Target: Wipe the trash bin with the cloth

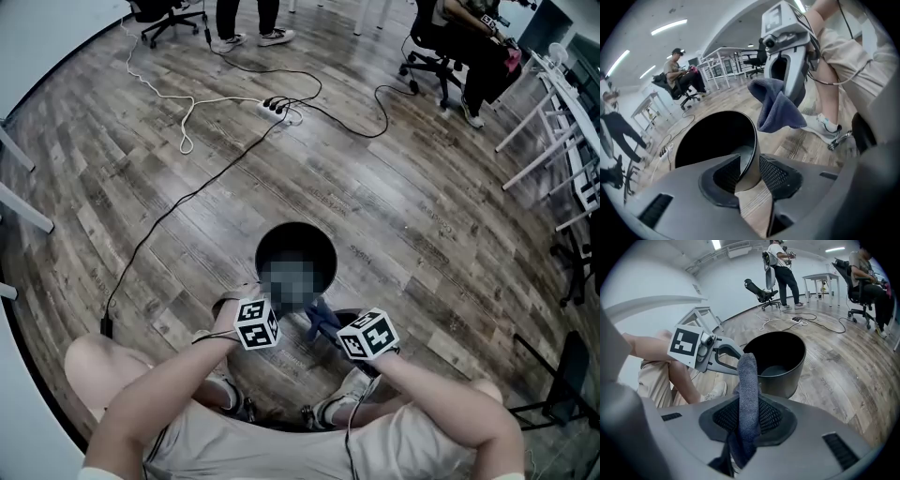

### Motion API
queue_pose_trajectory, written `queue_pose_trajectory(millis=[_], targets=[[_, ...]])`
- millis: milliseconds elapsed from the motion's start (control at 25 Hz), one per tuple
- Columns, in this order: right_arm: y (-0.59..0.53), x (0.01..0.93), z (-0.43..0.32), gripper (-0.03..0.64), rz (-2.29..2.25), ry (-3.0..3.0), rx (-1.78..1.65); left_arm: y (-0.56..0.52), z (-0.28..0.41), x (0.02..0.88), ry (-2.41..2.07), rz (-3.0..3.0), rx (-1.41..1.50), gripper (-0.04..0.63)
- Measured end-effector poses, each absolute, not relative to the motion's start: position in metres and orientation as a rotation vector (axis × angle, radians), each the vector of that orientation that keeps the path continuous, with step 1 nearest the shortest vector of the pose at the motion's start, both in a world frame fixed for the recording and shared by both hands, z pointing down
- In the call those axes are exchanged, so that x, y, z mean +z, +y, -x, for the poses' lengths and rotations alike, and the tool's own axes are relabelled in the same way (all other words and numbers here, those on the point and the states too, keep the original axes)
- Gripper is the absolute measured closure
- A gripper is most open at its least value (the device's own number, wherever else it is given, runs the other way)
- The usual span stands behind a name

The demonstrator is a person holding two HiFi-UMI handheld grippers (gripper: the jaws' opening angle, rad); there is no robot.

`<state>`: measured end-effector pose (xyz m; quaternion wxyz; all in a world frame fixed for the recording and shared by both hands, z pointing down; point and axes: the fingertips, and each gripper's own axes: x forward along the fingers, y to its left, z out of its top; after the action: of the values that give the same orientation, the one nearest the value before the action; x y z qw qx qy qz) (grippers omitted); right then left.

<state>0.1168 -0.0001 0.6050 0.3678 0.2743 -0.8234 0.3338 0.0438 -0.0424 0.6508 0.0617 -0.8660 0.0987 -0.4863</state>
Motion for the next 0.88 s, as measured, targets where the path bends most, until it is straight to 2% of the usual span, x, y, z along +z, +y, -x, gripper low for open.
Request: queue_pose_trajectory(millis=[280,400,520,880], targets=[[-0.004,0.626,-0.114,0.532,-0.724,-2.073,0.831,-0.046,-0.053,0.662,0.179,2.356,-1.517,0.476],[-0.004,0.635,-0.110,0.532,-0.728,-2.069,0.823,-0.042,-0.057,0.668,0.136,2.360,-1.541,0.480],[-0.006,0.647,-0.111,0.532,-0.741,-2.058,0.842,-0.039,-0.057,0.672,0.105,2.396,-1.548,0.514],[-0.045,0.677,-0.113,0.532,-0.879,-2.064,0.937,-0.036,-0.058,0.676,0.005,2.420,-1.556,0.535]])
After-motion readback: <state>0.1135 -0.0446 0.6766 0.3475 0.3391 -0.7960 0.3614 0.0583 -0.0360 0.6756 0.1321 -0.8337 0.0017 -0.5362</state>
